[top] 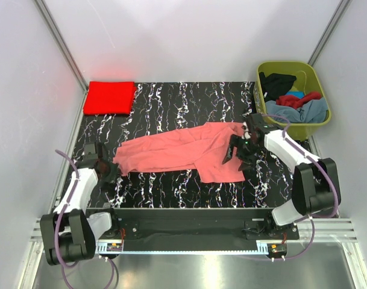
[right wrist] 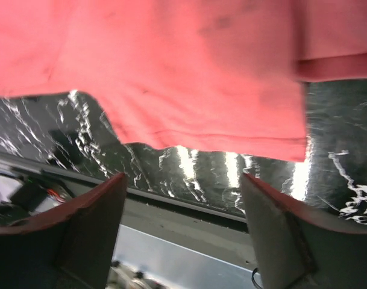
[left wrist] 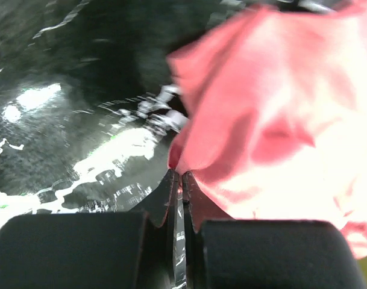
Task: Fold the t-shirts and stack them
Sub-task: Flatten the tshirt out
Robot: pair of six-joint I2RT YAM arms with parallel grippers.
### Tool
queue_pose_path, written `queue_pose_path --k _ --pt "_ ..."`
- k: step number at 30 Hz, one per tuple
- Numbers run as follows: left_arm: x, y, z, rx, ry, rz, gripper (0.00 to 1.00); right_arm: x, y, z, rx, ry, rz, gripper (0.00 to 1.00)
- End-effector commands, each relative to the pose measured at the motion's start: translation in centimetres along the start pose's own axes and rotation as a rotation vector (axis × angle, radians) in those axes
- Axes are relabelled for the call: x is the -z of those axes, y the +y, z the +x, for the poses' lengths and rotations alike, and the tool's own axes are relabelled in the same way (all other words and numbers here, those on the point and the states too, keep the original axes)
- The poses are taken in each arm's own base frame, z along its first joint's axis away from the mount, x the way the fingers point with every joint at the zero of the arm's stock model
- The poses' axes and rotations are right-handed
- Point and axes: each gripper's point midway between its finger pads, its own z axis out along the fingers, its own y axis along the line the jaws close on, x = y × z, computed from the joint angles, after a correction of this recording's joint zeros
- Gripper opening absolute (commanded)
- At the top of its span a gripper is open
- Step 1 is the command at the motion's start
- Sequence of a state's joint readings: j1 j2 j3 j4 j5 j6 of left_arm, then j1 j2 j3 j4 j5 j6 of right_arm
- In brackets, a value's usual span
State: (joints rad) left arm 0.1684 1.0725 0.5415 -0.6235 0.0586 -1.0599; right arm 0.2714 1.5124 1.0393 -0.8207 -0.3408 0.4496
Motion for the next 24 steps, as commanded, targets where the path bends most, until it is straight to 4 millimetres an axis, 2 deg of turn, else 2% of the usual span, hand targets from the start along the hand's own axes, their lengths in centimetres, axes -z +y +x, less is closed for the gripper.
queue_pose_path --k 1,4,7,13,16,24 --pt "3.1 -2.6 -2.1 -0.194 -0.114 0.059 0.00 -0.5 -2.1 -0.3 -0.160 0.027 -0.030 0.80" --pt "4.6 -3.9 -2.4 -0.275 -0.140 0.095 0.00 -1.1 -4.9 -0.4 -0.210 0.013 0.043 0.72" --pt "5.7 -5.0 -2.3 -0.360 -0.159 0.129 0.00 -1.9 -6.2 -0.1 -0.230 0.011 0.091 0.67" --pt "6.8 -5.8 -1.8 -0.488 -0.176 0.151 0.00 -2.7 -8.0 1.0 -0.280 -0.015 0.147 0.45" --pt "7.0 -6.4 -1.3 -0.520 -0.166 0.165 0.00 -2.6 -8.3 1.2 -0.284 -0.039 0.158 0.45" --pt "6.2 -7.2 -0.6 -0.555 -0.119 0.160 0.00 -2.5 -9.5 1.3 -0.286 -0.055 0.219 0.48"
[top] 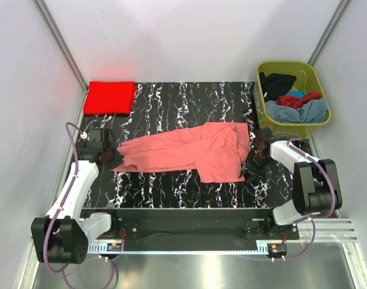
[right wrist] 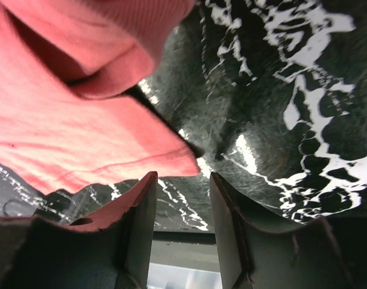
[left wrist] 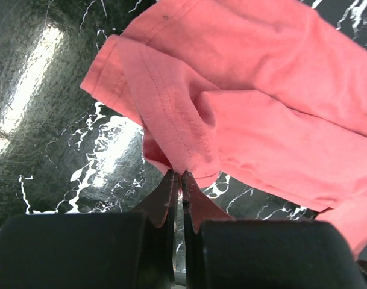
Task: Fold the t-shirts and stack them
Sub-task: Flatten the tshirt out
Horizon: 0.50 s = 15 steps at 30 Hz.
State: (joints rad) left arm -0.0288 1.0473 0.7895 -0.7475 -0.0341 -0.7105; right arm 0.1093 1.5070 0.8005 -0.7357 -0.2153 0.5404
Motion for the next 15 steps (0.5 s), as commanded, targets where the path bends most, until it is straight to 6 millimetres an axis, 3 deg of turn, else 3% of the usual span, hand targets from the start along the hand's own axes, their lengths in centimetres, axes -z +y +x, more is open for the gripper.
queue_pose_path --k 1,15 --pt "0.5 -1.3 -1.4 -0.029 -0.036 0.040 0.00 0.3 -0.2 -1.1 -0.008 -0.068 0.015 0.47" --pt "0.5 -1.6 -1.4 -0.030 -0.024 0.049 0.00 -0.9 -0.1 -1.4 -0.006 -0.082 -0.010 0.45"
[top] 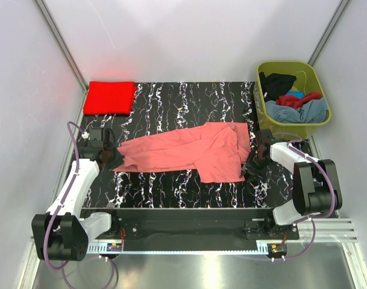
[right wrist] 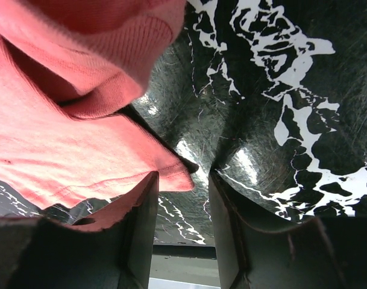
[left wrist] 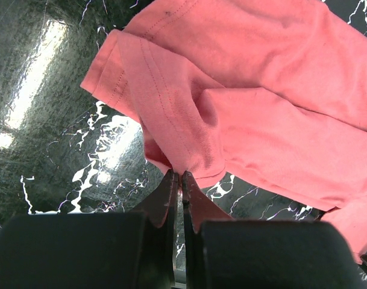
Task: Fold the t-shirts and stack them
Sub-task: Flatten the tshirt out
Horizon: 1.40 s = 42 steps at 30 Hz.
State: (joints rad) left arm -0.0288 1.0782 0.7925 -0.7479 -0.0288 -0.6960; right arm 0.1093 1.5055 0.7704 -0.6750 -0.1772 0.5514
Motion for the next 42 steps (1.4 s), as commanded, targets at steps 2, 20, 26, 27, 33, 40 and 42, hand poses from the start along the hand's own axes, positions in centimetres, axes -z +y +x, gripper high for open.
queue_pose_path --k 2,20,26,27,33,40,42 --pt "1.1 -1.7 -1.6 -0.009 -0.052 0.066 0.00 -0.4 0.6 -0.6 0.001 -0.023 -0.032 0.45" --pt "2.4 -1.6 -1.4 0.029 -0.078 0.090 0.00 0.2 1.8 -1.4 0.037 -0.035 -0.073 0.00" --pt "5.2 -2.4 -3.6 0.056 -0.168 0.112 0.00 6.8 6.4 -6.4 0.043 -0.244 -0.197 0.00" --pt "5.7 -2.6 -4.0 0.061 -0.185 0.117 0.00 8.3 7.4 -7.0 0.042 -0.278 -0.235 0.00" --pt "11.1 -5.2 -9.7 0.054 -0.366 0.167 0.00 19.6 13.5 -12.2 0.041 -0.522 -0.418 0.00" --pt "19.6 -8.3 -17.1 0.036 -0.619 0.222 0.00 35.7 18.0 -16.5 0.087 -0.893 -0.593 0.00" --pt "22.5 -8.9 -18.8 0.041 -0.697 0.246 0.00 38.9 18.3 -16.7 0.092 -0.972 -0.621 0.00"
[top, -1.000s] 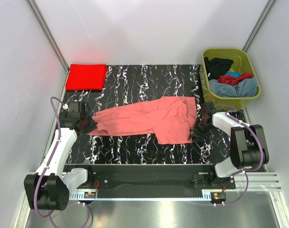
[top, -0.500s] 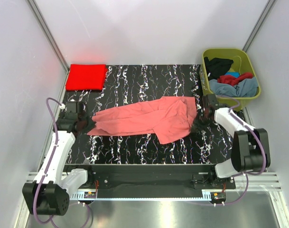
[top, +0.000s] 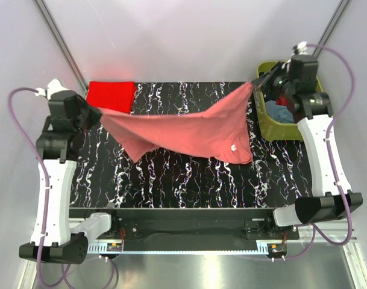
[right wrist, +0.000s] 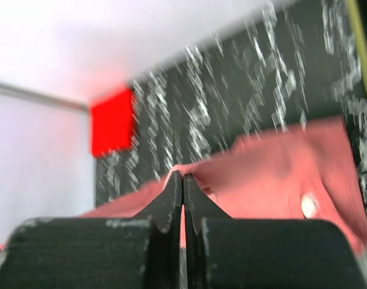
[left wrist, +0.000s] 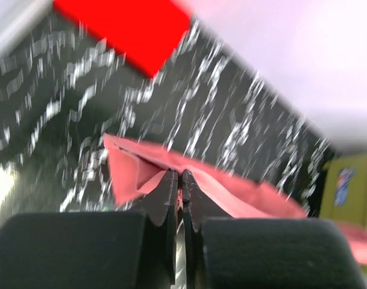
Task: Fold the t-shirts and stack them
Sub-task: Flatten the tshirt out
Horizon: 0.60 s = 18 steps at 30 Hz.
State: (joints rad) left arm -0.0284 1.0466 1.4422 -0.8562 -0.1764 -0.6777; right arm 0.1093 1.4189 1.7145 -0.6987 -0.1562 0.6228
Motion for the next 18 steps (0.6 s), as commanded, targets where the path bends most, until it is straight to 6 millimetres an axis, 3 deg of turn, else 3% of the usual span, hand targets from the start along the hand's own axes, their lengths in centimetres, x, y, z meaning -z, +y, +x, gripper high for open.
queue_pose_path --k 1,5,6,8,9,11,12,13,14,15,18 --pt "2.1 -1.5 -6.0 -0.017 -0.191 0.012 0.00 4.2 4.2 -6.6 0.040 -0.225 -0.073 0.00" --pt "6.8 -3.8 -11.3 -0.003 -0.360 0.092 0.00 9.3 7.2 -10.2 0.081 -0.383 -0.144 0.00" --pt "8.1 -4.2 -12.4 -0.007 -0.406 0.116 0.00 11.8 8.1 -10.9 0.100 -0.437 -0.175 0.00" --pt "11.2 -5.2 -14.7 -0.018 -0.495 0.171 0.00 14.7 9.3 -11.9 0.118 -0.515 -0.222 0.00" --pt "12.6 -6.0 -15.6 -0.027 -0.535 0.212 0.00 17.9 10.2 -12.2 0.129 -0.569 -0.265 0.00" --pt "16.1 -6.6 -17.1 -0.043 -0.617 0.276 0.00 20.8 10.8 -12.3 0.148 -0.628 -0.303 0.00" --pt "17.7 -7.2 -17.8 -0.038 -0.661 0.322 0.00 24.0 11.2 -12.3 0.154 -0.680 -0.335 0.00" --pt "20.5 -7.1 -18.1 -0.027 -0.717 0.368 0.00 25.4 11.5 -12.0 0.159 -0.701 -0.355 0.00" --pt "21.8 -7.1 -18.3 -0.031 -0.749 0.398 0.00 27.2 11.9 -11.9 0.167 -0.728 -0.387 0.00" --pt "24.8 -7.1 -18.6 -0.022 -0.809 0.450 0.00 30.1 12.3 -11.5 0.175 -0.765 -0.424 0.00" --pt "29.5 -6.4 -18.7 -0.006 -0.886 0.516 0.00 36.0 13.3 -10.6 0.191 -0.843 -0.511 0.00"
